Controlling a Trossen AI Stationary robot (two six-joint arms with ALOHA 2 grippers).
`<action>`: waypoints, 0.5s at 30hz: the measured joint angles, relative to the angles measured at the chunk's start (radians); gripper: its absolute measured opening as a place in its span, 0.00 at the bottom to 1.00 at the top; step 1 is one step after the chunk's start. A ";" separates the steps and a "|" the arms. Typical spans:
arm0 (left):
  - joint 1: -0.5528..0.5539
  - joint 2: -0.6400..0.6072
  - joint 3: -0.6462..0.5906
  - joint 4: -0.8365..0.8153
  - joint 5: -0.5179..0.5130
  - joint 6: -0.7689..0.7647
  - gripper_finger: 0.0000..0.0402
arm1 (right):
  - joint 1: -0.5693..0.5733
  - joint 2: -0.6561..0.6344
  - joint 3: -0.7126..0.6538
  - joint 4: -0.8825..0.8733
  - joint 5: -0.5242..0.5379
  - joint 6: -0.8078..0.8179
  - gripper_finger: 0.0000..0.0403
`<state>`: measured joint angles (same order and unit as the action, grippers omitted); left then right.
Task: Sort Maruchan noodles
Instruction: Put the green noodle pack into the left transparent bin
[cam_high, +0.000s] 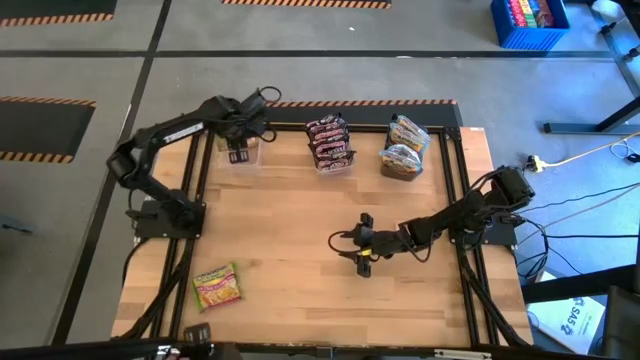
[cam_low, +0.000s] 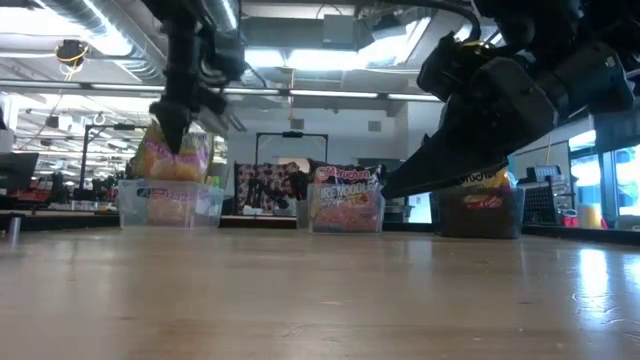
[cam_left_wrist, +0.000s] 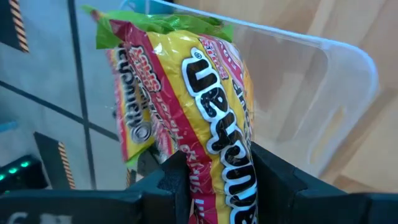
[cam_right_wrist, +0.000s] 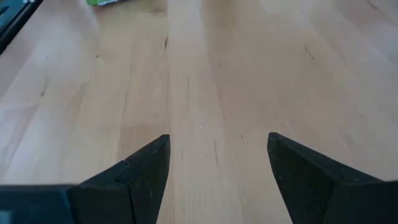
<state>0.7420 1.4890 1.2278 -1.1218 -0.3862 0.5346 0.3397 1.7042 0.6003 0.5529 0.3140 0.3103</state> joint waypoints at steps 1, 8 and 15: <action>0.009 0.019 0.000 0.009 0.001 0.000 0.32 | 0.000 0.000 0.000 0.000 0.000 0.000 0.63; 0.067 0.094 -0.001 0.072 0.121 0.072 0.32 | 0.000 0.018 0.000 0.001 0.007 -0.006 0.63; 0.111 0.102 -0.048 0.180 0.204 0.152 0.32 | 0.000 0.084 0.000 0.053 0.007 -0.001 0.63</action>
<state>0.8532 1.5906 1.1795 -0.9416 -0.1824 0.6864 0.3397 1.7885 0.6003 0.6063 0.3212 0.3090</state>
